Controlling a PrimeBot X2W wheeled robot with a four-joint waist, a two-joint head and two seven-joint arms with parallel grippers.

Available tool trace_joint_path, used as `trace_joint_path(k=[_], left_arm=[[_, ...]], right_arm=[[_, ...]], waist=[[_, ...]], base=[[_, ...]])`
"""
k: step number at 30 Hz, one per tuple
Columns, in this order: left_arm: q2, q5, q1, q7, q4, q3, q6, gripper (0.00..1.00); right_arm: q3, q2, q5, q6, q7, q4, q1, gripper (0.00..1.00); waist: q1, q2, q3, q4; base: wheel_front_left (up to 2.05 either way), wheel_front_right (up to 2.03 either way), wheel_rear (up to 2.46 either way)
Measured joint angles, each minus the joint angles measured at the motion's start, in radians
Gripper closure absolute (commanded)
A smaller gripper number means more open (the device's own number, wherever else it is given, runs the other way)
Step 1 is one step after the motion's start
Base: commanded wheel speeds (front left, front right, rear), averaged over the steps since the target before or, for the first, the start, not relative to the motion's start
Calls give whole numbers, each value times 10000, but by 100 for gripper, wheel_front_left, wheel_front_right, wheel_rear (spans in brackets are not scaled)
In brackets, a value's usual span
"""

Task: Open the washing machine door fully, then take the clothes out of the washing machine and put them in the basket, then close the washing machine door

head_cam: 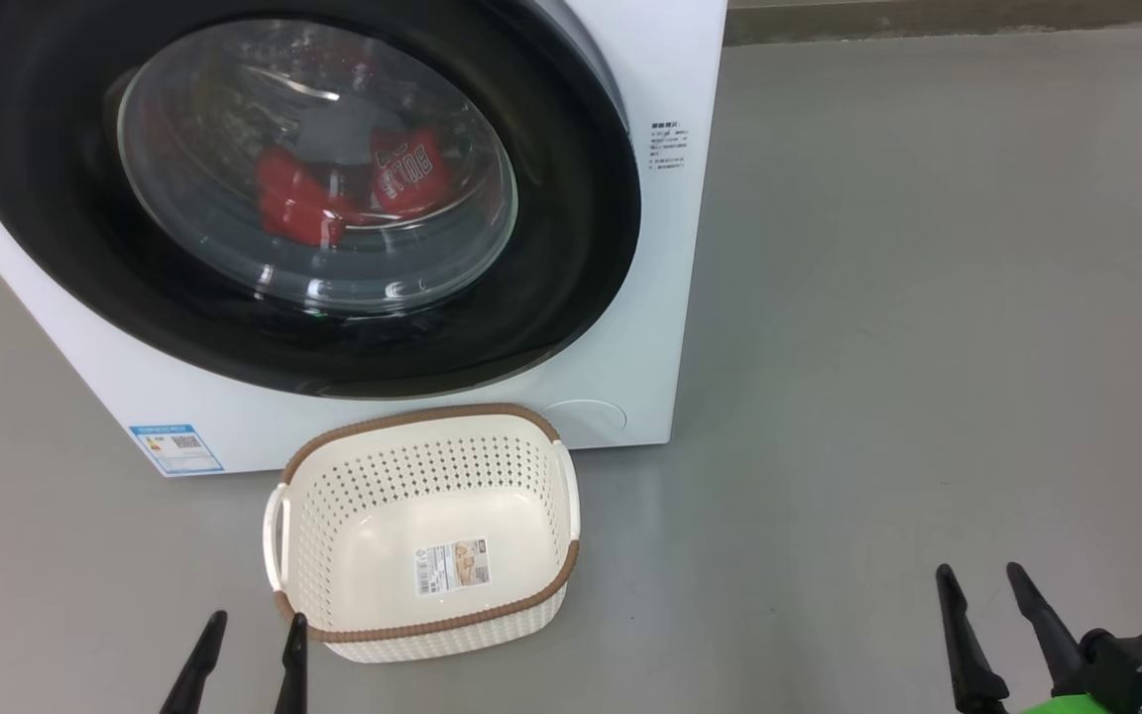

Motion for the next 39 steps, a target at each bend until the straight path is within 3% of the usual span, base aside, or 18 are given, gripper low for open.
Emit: trace_joint_path(k=[10,20,21,22,23,29,32,39], left_arm=[[6,-681,2,0,178,-77,0,0],[98,-700,4,0,144,-159,0,0],[100,-700,4,0,134,-173,0,0],[107,-700,3,0,111,-205,0,0],[117,-698,3,0,94,-245,0,0],[148,-683,-12,0,29,-571,-2,0],[151,-688,-28,0,-13,-696,-2,0],[267,-880,-649,0,-42,-1310,-2,0]], right_arm=[[-307,38,27,0,-2,-86,174,0],[-261,61,27,0,-2,-173,239,0],[-253,69,27,0,-2,-280,239,54],[-232,67,27,0,-2,-414,235,95],[-198,67,54,0,-12,-535,234,100],[59,75,1718,0,-44,-872,-83,100],[228,63,3106,0,-46,-972,-933,100],[660,10,5062,0,-75,-953,-3069,100]], waist=[[0,0,-55,21],[0,0,-26,47],[0,0,-19,56],[0,0,-9,68],[0,0,3,83],[0,0,171,241],[0,0,332,331],[0,0,820,657]], base=[[0,0,0],[0,0,0],[0,0,0],[0,0,0],[0,0,0],[0,0,0],[0,0,0],[0,0,0]])
